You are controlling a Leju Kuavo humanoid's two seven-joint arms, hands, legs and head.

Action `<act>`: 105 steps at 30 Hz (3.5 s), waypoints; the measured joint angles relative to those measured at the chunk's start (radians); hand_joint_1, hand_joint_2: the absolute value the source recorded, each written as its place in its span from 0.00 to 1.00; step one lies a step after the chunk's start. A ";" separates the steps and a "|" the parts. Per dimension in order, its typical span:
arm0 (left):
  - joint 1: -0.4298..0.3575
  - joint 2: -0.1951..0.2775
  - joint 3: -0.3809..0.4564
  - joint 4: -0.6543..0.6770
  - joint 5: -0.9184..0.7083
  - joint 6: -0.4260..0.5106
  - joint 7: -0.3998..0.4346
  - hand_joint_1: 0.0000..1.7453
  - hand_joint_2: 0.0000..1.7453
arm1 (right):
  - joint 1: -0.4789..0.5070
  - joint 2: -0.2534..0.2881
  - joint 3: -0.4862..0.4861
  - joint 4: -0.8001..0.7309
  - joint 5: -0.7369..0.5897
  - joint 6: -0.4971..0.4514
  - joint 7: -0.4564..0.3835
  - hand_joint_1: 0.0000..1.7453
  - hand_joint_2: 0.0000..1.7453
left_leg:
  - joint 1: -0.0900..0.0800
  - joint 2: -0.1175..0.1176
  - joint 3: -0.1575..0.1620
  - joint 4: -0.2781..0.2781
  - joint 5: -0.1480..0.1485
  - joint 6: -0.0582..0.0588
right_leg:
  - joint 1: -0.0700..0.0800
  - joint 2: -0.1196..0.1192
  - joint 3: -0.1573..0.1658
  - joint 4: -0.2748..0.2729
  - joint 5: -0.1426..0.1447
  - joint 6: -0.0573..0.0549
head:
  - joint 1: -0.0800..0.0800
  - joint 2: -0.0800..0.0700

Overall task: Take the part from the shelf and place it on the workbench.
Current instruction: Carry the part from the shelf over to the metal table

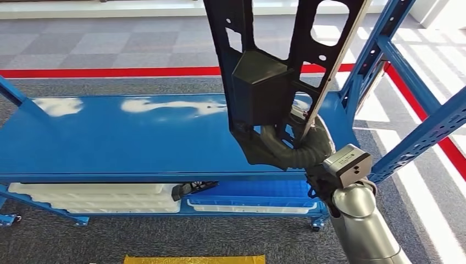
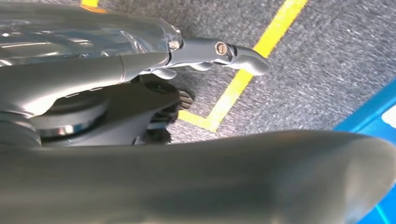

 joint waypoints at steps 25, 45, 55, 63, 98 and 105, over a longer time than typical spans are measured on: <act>-0.002 0.000 0.001 0.000 -0.036 0.006 -0.006 0.00 0.00 | -0.010 -0.053 0.013 0.030 -0.064 0.032 -0.018 1.00 1.00 | 0.013 0.008 -0.117 0.221 -0.020 -0.033 | 0.013 0.001 0.020 -0.014 -0.024 -0.033 | 0.000 0.000; -0.005 0.010 0.001 0.000 -0.047 0.013 -0.018 0.00 0.00 | -0.014 -0.076 0.012 0.038 -0.080 0.042 -0.039 1.00 1.00 | -0.002 0.016 -0.168 0.045 0.116 -0.005 | 0.014 0.014 0.141 -0.027 -0.113 0.006 | -0.001 0.000; -0.003 0.015 0.002 0.000 -0.051 0.012 -0.021 0.00 0.00 | -0.002 -0.075 0.012 0.040 -0.081 0.043 -0.043 1.00 1.00 | 0.018 0.009 -0.153 0.247 -0.032 -0.045 | 0.006 0.002 0.024 -0.028 -0.022 -0.025 | -0.001 0.000; -0.005 0.015 0.003 0.000 -0.052 0.011 -0.025 0.00 0.00 | -0.003 -0.074 0.012 0.039 -0.080 0.045 -0.045 1.00 1.00 | 0.009 0.001 -0.008 -0.035 0.036 -0.002 | 0.004 0.007 -0.025 -0.023 0.004 0.019 | 0.000 0.000; -0.009 0.015 0.005 0.000 -0.082 0.012 -0.039 0.00 0.00 | -0.012 -0.085 0.032 0.074 -0.072 0.066 -0.051 1.00 1.00 | 0.008 0.013 -0.035 -0.033 0.054 0.010 | 0.008 0.007 -0.088 0.210 -0.145 0.013 | 0.002 0.000; -0.010 0.014 0.005 0.000 -0.089 0.010 -0.043 0.00 0.00 | -0.017 -0.090 0.032 0.079 -0.076 0.072 -0.052 1.00 1.00 | 0.000 0.016 -0.160 0.037 0.111 -0.004 | 0.016 0.010 0.175 -0.015 -0.114 0.002 | 0.001 0.000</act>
